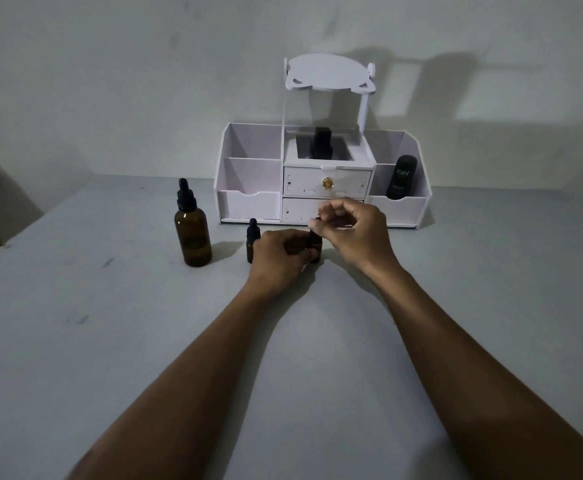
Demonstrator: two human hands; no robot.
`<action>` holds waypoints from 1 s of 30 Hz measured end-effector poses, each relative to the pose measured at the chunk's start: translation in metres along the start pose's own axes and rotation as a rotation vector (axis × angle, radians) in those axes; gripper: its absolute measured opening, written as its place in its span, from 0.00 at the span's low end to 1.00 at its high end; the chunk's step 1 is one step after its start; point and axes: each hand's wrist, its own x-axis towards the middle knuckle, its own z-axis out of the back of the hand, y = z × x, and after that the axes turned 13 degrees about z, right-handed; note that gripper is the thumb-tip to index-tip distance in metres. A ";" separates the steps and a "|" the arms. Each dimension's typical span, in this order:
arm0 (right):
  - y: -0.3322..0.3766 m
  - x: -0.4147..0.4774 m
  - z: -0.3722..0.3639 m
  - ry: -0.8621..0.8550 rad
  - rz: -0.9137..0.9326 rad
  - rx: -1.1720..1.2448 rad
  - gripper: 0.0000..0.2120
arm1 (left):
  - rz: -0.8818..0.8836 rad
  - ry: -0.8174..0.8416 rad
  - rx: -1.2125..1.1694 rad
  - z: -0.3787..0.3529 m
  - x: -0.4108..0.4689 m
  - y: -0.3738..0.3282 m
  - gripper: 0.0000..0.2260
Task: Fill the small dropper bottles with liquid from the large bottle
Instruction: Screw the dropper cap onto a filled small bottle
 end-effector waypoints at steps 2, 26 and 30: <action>0.000 -0.001 0.000 0.023 -0.009 0.019 0.12 | 0.002 0.000 0.001 0.000 0.000 0.000 0.14; -0.003 -0.003 0.000 0.035 0.007 -0.012 0.11 | 0.001 -0.005 0.002 0.001 -0.002 -0.002 0.14; -0.002 -0.003 0.001 0.026 -0.002 -0.042 0.10 | 0.016 0.007 0.004 0.001 0.000 -0.001 0.14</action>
